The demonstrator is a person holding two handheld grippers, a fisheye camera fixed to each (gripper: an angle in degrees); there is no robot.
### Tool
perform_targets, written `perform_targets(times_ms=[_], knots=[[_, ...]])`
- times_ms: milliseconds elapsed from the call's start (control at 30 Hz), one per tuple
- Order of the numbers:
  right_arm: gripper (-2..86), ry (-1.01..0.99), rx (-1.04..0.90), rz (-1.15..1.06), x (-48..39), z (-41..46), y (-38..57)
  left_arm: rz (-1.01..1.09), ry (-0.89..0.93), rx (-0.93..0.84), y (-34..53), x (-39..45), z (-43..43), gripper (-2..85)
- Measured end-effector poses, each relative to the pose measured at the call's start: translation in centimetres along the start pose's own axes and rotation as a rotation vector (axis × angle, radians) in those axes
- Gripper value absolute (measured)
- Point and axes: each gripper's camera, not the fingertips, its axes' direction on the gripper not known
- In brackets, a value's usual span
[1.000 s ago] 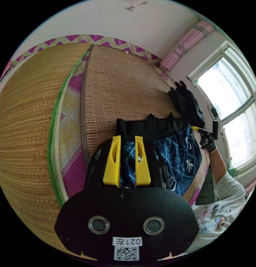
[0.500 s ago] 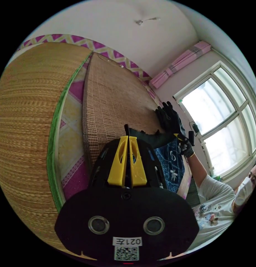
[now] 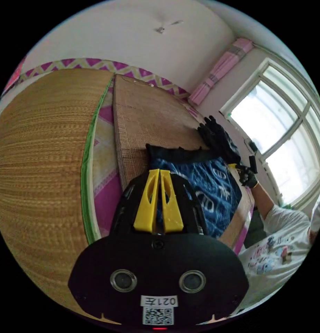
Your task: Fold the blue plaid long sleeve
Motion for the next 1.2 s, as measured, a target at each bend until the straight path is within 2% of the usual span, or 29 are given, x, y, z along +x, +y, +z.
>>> perform_targets(times_ms=[167,300,467,600,800,900,1000,1200], knots=[[11.4,-0.084,-0.095,0.041,-1.3,-0.6,6.9,0.011,0.042,-0.078,7.5,5.5,0.0,7.0],[11.6,-0.149,-0.113,0.072,-2.1,-0.7,11.6,-0.106,-0.059,-0.044,13.4,7.7,-0.7,9.5],[9.2,-0.144,-0.104,0.102,-1.8,0.4,12.5,-0.203,-0.076,-0.027,15.4,7.3,-0.2,9.0],[3.1,-0.141,-0.101,0.131,-1.6,1.5,12.7,-0.25,-0.13,-0.025,16.3,7.0,-0.4,5.4],[1.6,-0.232,-0.068,0.21,0.1,0.7,13.9,-0.269,-0.209,0.009,18.6,7.4,-1.5,7.0],[2.3,-0.244,-0.069,0.211,0.1,0.4,14.3,-0.239,-0.116,-0.077,18.9,7.3,-0.1,7.6],[4.6,-0.257,-0.087,0.204,-0.2,0.1,14.5,-0.245,-0.107,-0.095,19.3,6.9,-0.1,3.1],[1.5,-0.245,-0.094,0.183,-1.2,-1.2,15.4,-0.272,0.048,-0.105,21.3,5.3,-1.3,-0.7]])
